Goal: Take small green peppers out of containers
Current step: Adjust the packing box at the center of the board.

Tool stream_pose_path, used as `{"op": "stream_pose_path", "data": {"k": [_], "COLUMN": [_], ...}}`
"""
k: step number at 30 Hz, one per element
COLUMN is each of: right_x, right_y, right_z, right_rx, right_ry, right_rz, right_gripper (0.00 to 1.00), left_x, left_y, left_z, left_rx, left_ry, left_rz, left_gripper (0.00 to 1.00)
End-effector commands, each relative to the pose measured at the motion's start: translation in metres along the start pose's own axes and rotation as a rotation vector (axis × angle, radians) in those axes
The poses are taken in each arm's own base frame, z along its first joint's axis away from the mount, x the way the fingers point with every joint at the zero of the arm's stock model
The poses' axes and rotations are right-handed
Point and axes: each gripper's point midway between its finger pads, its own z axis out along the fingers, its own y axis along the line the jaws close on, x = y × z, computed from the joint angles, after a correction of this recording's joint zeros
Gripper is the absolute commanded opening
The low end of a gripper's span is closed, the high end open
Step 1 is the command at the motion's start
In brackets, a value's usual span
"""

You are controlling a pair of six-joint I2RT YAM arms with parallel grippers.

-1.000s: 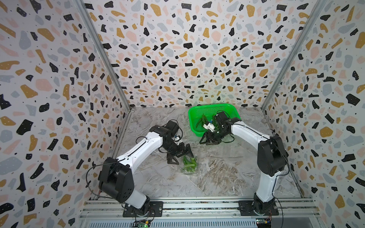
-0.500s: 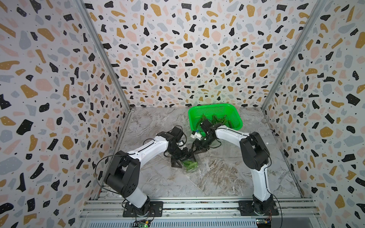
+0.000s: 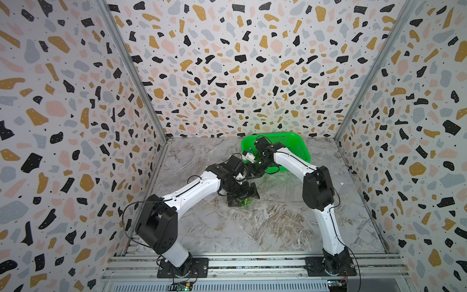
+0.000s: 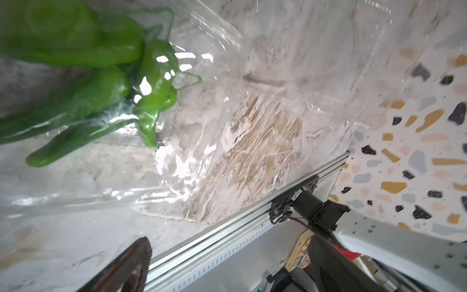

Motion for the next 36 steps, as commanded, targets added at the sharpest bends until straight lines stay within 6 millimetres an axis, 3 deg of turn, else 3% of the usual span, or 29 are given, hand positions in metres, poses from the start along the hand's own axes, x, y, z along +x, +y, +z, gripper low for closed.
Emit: {"op": "stream_pose_path", "data": {"k": [1, 5, 9, 12, 14, 19, 21, 25, 36], "right_x": [-0.004, 0.031, 0.075, 0.111, 0.133, 0.169, 0.172, 0.159, 0.093], "right_y": [0.003, -0.023, -0.038, -0.033, -0.019, 0.013, 0.018, 0.018, -0.015], "right_z": [-0.072, -0.105, -0.106, -0.088, -0.07, -0.023, -0.008, 0.008, 0.002], "right_rx": [0.011, 0.001, 0.002, -0.033, -0.057, -0.081, -0.084, -0.093, -0.056], "right_ry": [-0.148, -0.208, -0.193, -0.148, -0.097, 0.026, 0.048, 0.051, -0.002], "right_rz": [0.023, 0.147, 0.216, 0.239, 0.226, 0.16, 0.146, 0.131, 0.1], "right_gripper": [0.69, 0.68, 0.64, 0.58, 0.56, 0.51, 0.5, 0.47, 0.45], "left_x": [0.025, 0.0, -0.043, -0.079, -0.102, -0.133, -0.137, -0.13, -0.072], "left_y": [0.017, 0.021, 0.024, 0.029, 0.028, 0.031, 0.038, 0.047, 0.058], "left_z": [-0.024, -0.046, -0.058, -0.049, -0.034, -0.001, 0.006, 0.006, -0.012], "left_rx": [-0.133, -0.166, -0.168, -0.178, -0.174, -0.158, -0.17, -0.193, -0.154], "left_ry": [0.037, -0.029, -0.088, -0.093, -0.084, -0.06, -0.062, -0.049, -0.05], "left_rz": [0.096, 0.115, 0.135, 0.159, 0.192, 0.269, 0.289, 0.299, 0.157], "left_gripper": [0.97, 0.97, 0.97, 0.97, 0.97, 0.97, 0.97, 0.97, 0.97]}}
